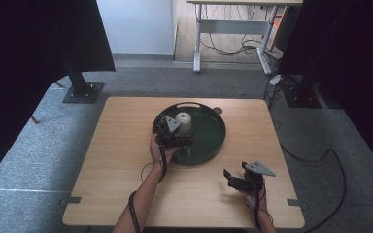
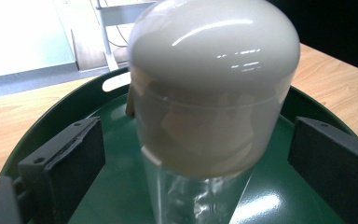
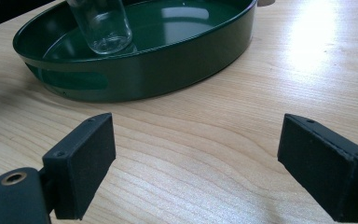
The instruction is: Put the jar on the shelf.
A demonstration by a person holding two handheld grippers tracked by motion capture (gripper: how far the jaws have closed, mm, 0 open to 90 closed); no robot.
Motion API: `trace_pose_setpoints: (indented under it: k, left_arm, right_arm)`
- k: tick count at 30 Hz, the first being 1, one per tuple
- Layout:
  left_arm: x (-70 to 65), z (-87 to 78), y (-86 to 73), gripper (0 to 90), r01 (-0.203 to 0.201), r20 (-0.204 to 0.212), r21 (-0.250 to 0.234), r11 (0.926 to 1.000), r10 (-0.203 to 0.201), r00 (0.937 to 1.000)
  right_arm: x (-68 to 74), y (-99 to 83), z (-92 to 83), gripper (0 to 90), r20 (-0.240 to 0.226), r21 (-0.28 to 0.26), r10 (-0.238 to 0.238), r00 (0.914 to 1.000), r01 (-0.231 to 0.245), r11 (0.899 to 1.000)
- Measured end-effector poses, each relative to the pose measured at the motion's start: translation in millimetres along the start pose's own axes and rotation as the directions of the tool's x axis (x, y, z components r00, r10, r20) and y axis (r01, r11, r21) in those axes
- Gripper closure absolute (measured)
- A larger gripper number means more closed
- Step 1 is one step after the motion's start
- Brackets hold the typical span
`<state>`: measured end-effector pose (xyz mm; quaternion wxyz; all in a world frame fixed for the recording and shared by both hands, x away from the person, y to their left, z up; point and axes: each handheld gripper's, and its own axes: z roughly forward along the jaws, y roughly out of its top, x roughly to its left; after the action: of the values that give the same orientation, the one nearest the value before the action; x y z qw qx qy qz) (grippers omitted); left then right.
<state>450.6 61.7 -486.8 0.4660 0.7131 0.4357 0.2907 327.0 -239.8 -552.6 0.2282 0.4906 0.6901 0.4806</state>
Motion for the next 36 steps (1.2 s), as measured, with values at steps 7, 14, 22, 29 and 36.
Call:
trace_pose_setpoints:
  k: [7,14,22,29,36]
  left_arm:
    - [7.5,-12.4,-7.5,3.6,0.024,0.038,-0.019,0.9996,-0.023,0.9990]
    - [16.6,-33.6,-17.7,3.7,0.041,0.066,-0.036,0.9985,-0.038,0.9971]
    - [28.0,-59.4,-25.1,3.9,0.039,0.076,-0.032,0.9987,-0.037,0.9964]
    - [33.9,-71.8,-33.1,3.8,0.016,0.069,-0.013,0.9998,-0.015,0.9975]
    - [36.9,-92.0,-50.3,3.8,-0.039,0.071,0.017,0.9991,0.037,0.9968]
  right_arm:
    - [-0.8,0.1,0.1,11.0,0.000,0.000,0.006,1.0000,-0.006,1.000]
    - [-0.3,0.0,0.1,11.0,0.006,0.000,0.002,1.0000,-0.002,1.000]
    - [0.1,0.1,0.3,11.1,0.012,0.002,0.003,0.9999,-0.003,1.000]
    - [-0.4,0.2,0.6,11.2,0.012,0.004,0.007,0.9999,-0.007,1.000]
    - [-0.3,0.3,0.7,11.2,0.011,0.006,0.006,0.9999,-0.006,1.000]
